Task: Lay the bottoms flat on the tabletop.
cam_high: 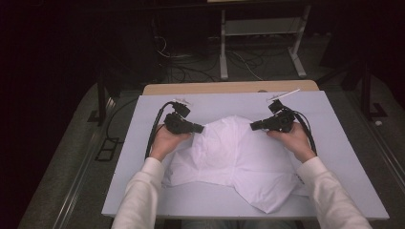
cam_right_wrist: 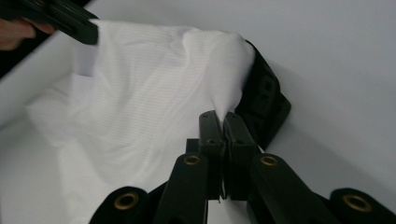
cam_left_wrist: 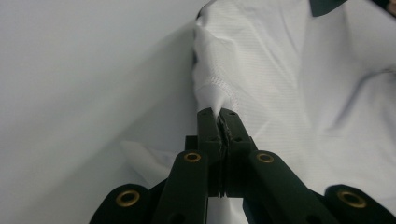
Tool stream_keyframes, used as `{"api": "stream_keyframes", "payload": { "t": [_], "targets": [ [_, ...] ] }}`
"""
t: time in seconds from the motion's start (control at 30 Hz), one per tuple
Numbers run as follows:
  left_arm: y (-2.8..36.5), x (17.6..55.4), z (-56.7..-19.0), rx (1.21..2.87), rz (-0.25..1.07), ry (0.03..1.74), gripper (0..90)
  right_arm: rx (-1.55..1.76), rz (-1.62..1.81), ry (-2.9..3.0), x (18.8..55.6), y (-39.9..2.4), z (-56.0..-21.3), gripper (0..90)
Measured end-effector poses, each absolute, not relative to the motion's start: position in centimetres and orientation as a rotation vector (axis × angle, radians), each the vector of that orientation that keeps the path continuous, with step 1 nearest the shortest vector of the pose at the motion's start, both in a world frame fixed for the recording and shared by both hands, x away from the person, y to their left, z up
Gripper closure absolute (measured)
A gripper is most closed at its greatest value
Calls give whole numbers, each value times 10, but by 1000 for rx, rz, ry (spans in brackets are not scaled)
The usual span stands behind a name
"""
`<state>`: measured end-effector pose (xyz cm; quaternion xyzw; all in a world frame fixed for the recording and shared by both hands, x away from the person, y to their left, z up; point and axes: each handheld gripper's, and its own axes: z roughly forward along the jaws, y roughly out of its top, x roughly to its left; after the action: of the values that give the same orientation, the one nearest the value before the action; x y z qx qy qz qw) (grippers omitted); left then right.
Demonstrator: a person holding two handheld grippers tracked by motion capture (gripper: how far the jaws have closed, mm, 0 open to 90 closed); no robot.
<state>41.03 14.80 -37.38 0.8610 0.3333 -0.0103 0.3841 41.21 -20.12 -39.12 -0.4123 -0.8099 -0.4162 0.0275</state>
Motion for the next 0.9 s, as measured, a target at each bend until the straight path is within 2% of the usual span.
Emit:
{"api": "stream_keyframes", "payload": {
  "t": [0.2, 0.3, 0.33, 0.47, 0.63, 0.73, 0.8, 0.87, 0.9],
  "targets": [
    [140, 376, -377, 2217, -94, 749, 878, -1164, -1308, -2458, 378, -202, -389, 866],
    [130, 356, -392, 2264, -169, 698, 878, -1104, -1255, -2448, 354, -196, -406, 866],
    [122, 344, -403, 2303, -219, 670, 877, -1074, -1190, -2443, 339, -192, -421, 866],
    [108, 329, -421, 2360, -304, 628, 875, -1053, -1057, -2452, 322, -188, -440, 865],
    [106, 325, -429, 2384, -336, 620, 864, -1064, -1029, -2439, 311, -195, -447, 866],
    [111, 327, -423, 2359, -333, 637, 792, -1076, -1020, -2423, 305, -200, -451, 866],
    [115, 330, -413, 2334, -312, 644, 776, -1085, -1010, -2414, 302, -203, -452, 866],
    [119, 333, -405, 2310, -279, 664, 715, -1082, -990, -2413, 299, -204, -454, 865],
    [120, 335, -401, 2294, -265, 675, 715, -1082, -990, -2413, 299, -204, -454, 865]
  ]
}}
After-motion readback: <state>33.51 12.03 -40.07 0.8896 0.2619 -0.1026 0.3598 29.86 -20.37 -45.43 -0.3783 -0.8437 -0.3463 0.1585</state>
